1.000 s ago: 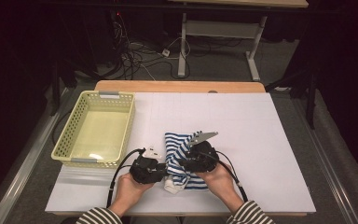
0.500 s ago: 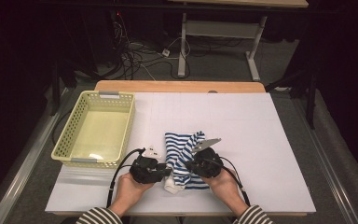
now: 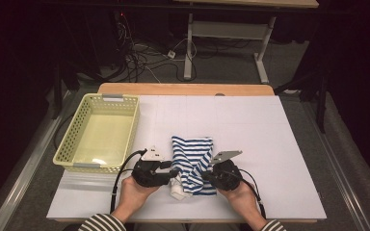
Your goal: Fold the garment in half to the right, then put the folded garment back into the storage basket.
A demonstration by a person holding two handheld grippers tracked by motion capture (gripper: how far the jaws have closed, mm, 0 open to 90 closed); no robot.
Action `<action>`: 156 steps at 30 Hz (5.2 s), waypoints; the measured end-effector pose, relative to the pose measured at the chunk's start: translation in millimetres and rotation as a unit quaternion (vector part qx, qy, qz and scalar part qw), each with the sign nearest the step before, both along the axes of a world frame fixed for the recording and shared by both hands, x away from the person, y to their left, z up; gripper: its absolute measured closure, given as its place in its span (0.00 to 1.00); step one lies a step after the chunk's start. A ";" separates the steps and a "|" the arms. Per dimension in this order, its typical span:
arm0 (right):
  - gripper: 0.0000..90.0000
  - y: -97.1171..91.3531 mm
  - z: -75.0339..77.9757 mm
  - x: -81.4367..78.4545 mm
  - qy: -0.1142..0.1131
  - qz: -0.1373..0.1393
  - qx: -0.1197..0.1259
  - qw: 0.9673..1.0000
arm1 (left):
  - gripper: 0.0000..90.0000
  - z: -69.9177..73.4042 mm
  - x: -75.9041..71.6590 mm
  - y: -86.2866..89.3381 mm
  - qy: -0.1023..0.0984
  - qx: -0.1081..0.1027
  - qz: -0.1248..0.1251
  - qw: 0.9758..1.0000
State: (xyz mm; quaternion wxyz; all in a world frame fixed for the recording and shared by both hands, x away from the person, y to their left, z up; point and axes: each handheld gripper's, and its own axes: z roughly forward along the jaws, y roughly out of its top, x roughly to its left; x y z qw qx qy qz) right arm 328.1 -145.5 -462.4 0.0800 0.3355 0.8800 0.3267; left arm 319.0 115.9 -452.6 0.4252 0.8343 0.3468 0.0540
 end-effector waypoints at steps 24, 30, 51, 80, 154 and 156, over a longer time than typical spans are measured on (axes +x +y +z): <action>0.94 -35.2 34.9 -11.8 -0.045 -0.040 0.043 0.997 | 0.59 -17.2 12.7 -4.3 0.029 0.041 0.004 0.999; 0.94 -18.4 30.1 9.4 -0.042 -0.040 0.030 0.998 | 0.60 -16.3 10.0 -4.0 0.026 0.048 0.003 0.998; 0.73 -21.2 -8.8 -1.4 -0.008 -0.034 -0.021 0.999 | 0.94 -16.7 1.9 3.5 0.043 0.062 -0.021 0.997; 0.58 -32.5 -3.3 -8.0 -0.020 -0.035 0.008 0.999 | 0.56 -15.3 -10.7 11.5 0.012 0.023 -0.001 1.000; 0.47 -131.7 20.2 -50.1 -0.096 -0.122 0.080 0.985 | 0.46 -13.4 -6.9 9.1 0.009 0.020 0.008 1.000; 0.47 -134.7 20.1 -51.5 -0.099 -0.127 0.083 0.984 | 0.46 -13.4 -6.2 9.7 0.008 0.019 0.009 1.000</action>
